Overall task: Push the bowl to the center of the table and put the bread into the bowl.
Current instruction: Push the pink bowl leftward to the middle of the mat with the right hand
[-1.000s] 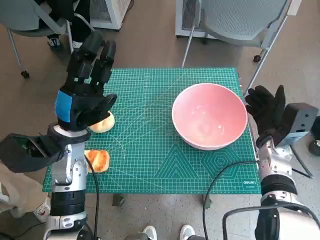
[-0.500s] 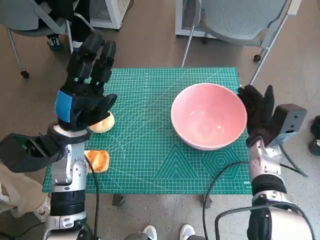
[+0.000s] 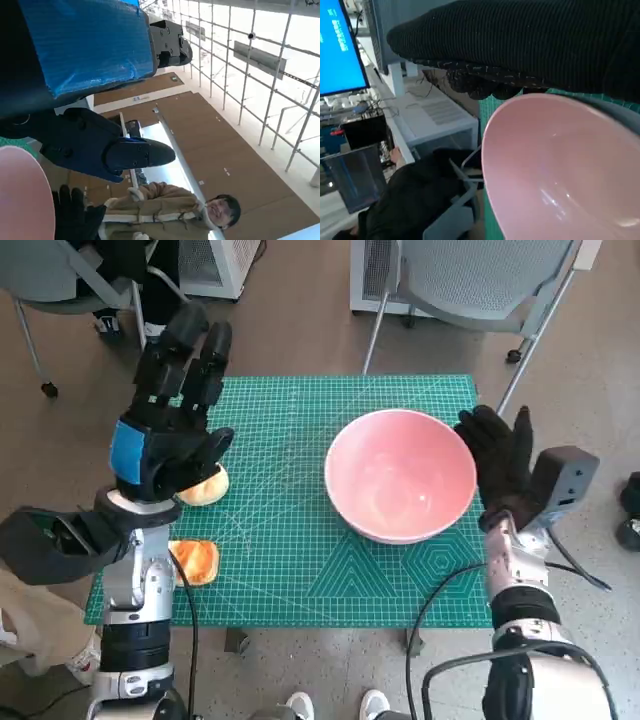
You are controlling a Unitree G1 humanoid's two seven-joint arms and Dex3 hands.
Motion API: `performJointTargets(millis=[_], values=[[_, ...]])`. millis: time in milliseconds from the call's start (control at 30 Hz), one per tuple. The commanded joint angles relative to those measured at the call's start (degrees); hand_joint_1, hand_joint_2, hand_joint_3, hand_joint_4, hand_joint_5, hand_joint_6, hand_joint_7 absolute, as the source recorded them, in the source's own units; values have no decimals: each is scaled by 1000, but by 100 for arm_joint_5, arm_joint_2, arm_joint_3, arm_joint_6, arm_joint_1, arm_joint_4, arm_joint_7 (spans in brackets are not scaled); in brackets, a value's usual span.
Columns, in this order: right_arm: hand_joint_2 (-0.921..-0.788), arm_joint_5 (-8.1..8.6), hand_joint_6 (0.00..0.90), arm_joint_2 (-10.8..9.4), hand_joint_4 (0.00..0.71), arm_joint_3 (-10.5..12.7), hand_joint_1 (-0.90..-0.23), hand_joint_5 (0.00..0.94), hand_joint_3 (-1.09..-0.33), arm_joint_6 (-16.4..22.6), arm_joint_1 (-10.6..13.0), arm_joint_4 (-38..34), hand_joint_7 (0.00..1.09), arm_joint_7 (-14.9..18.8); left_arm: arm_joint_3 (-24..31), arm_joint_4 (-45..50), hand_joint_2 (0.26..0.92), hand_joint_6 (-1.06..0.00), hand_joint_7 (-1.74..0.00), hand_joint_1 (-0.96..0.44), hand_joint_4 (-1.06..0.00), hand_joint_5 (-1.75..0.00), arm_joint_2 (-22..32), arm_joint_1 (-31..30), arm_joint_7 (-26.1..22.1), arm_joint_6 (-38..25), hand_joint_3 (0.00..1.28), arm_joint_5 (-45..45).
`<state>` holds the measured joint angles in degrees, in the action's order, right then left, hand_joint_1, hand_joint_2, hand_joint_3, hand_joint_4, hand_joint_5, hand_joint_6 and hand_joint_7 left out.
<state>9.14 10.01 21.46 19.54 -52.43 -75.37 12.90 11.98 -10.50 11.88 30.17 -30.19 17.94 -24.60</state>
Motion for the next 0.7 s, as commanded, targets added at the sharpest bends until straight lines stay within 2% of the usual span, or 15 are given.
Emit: performJointTargets(millis=[33, 267, 567, 700], values=[[-921, -35, 193, -136, 101, -45, -655, 2, -846, -65, -34, -36, 36, -16, 8, 107, 921, 1, -335, -533, -17, -1, 65, -57, 24, -41, 361, 40], [-921, -94, 199, -254, 95, -114, -653, 0, -875, -56, -109, -37, 38, -52, 0, 179, 921, 1, -333, -538, -16, 0, 58, -105, 64, -39, 364, 60], [-921, -57, 227, -423, 109, -134, -676, 6, -868, -124, -230, -54, 52, -35, 14, 361, 921, 1, -349, -535, -16, -2, 68, -200, 144, -111, 370, 34], [-921, -93, 230, -511, 110, -169, -683, 6, -859, -149, -280, -68, 53, -68, 42, 470, 921, 1, -382, -535, -26, -7, 79, -250, 207, -171, 369, 23]])
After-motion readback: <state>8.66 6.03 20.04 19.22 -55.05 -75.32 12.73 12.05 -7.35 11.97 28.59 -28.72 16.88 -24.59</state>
